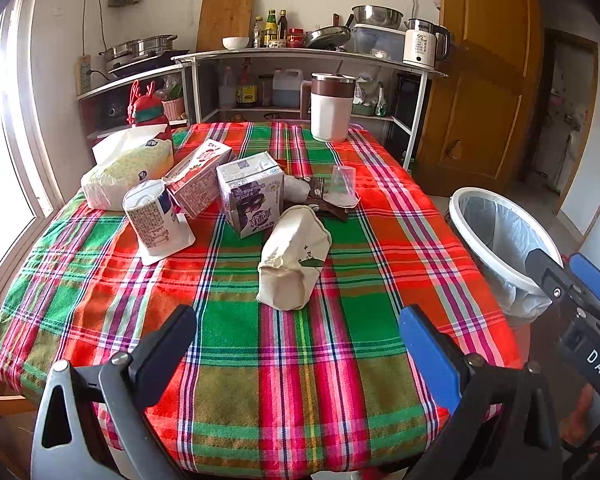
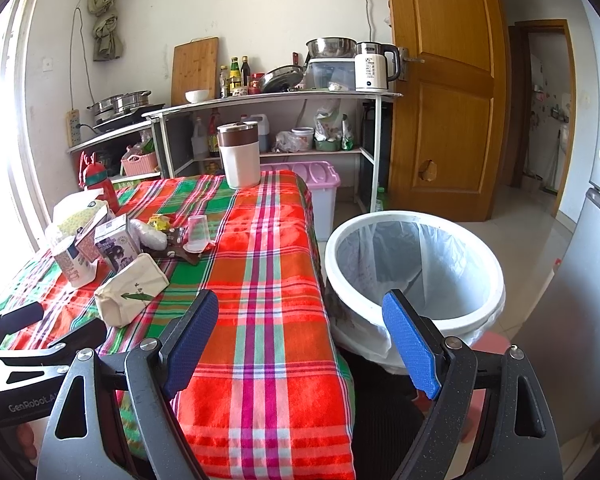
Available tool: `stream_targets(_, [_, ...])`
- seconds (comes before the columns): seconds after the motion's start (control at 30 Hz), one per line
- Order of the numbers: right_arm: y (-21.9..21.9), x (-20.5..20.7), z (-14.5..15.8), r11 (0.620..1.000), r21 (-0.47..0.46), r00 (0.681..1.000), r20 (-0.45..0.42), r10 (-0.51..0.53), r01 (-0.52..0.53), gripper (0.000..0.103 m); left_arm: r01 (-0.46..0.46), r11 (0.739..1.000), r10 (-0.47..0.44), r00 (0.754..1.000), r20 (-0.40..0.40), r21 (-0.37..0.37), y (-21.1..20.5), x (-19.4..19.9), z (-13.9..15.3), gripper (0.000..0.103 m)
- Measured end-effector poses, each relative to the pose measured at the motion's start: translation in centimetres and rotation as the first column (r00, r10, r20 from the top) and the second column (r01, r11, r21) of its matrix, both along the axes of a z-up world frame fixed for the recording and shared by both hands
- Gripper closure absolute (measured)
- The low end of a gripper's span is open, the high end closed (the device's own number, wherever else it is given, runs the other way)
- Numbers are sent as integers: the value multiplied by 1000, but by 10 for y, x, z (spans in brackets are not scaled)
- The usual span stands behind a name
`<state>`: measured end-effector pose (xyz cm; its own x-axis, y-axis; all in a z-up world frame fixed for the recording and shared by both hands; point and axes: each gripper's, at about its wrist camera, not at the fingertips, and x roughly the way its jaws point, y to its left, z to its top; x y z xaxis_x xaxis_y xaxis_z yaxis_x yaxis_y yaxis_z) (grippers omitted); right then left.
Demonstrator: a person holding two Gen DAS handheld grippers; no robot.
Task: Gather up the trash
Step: 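Grasp the crumpled beige paper bag with the left gripper while the right gripper grasps the clear plastic cup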
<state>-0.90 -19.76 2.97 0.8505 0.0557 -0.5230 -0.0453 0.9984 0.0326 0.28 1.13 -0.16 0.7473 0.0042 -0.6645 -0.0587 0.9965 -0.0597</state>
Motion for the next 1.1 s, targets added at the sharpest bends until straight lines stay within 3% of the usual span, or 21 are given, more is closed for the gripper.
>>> stream_targets(0.3, [3, 27, -8, 1000, 18, 1000, -29, -3, 4, 19, -3, 998, -2, 997, -79, -58, 27, 35, -22, 1])
stream_targets(0.43, [8, 41, -11, 1000, 15, 999, -39, 6, -5, 19, 11, 997, -15, 998, -56, -76, 30, 49, -24, 1])
stream_targets(0.6, [14, 58, -12, 1000, 10, 999, -46, 27, -26, 19, 28, 990, -42, 995, -96, -139, 33, 72, -32, 5])
stream_targets(0.97, [40, 109, -16, 996, 17, 991, -101, 88, -87, 19, 60, 990, -77, 987, -142, -124, 30, 92, -41, 48])
stream_targets(1.1, [52, 132, -13, 987, 67, 981, -124, 151, -144, 19, 62, 987, -84, 986, -147, -147, 35, 93, -40, 61])
